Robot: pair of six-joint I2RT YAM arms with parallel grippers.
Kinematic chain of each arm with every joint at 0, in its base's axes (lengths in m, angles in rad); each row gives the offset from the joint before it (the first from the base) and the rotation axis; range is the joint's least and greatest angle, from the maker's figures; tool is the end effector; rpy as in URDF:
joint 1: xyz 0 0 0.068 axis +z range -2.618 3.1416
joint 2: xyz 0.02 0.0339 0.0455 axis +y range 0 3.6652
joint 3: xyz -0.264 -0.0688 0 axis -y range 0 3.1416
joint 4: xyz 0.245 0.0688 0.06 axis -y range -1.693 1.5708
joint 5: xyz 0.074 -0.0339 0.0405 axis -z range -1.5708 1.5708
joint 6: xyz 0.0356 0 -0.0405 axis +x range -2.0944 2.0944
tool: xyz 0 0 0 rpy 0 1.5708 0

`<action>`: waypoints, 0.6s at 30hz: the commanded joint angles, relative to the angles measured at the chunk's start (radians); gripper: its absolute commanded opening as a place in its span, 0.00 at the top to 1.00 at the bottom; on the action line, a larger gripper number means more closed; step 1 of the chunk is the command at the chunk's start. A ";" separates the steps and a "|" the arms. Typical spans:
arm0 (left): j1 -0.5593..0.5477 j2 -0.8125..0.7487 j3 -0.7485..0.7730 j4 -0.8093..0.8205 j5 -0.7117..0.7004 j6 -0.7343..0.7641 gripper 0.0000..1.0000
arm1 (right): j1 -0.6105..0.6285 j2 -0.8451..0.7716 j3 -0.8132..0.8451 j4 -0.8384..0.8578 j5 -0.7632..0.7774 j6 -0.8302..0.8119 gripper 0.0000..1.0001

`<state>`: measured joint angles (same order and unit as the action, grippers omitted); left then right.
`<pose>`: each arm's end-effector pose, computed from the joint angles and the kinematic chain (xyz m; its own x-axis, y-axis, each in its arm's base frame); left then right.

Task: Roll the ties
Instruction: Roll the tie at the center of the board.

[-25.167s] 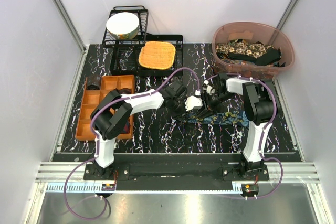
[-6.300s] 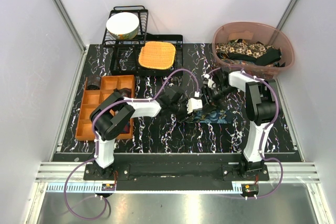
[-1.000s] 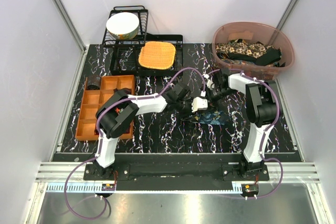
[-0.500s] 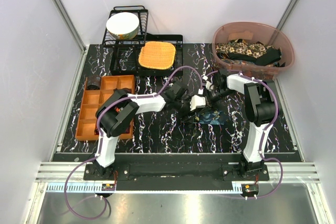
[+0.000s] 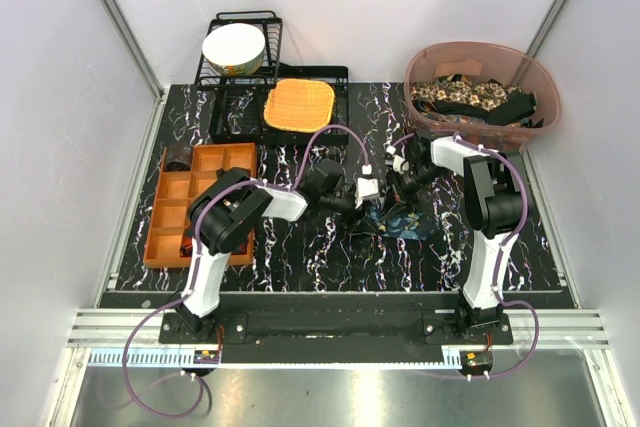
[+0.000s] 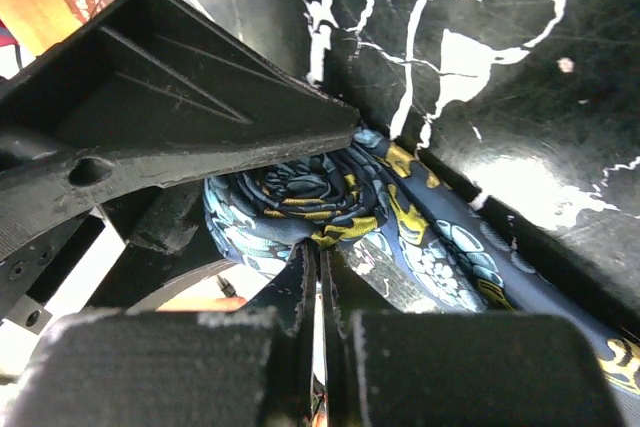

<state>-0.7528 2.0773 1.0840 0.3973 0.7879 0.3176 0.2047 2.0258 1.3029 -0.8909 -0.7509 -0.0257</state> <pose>0.2850 -0.3015 0.1162 -0.1049 0.4001 -0.9105 0.9928 -0.0119 -0.1196 0.3428 0.0960 0.1336 -0.9748 -0.2216 0.0255 -0.1450 0.7163 0.6825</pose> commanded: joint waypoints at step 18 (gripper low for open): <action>-0.042 -0.056 0.063 -0.617 -0.420 0.182 0.67 | -0.048 -0.015 0.106 -0.082 -0.155 -0.062 0.41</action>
<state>-0.7849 1.9923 1.1412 0.0849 0.5587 0.4191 0.1799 2.0518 1.4139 -0.9588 -0.7578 -0.0757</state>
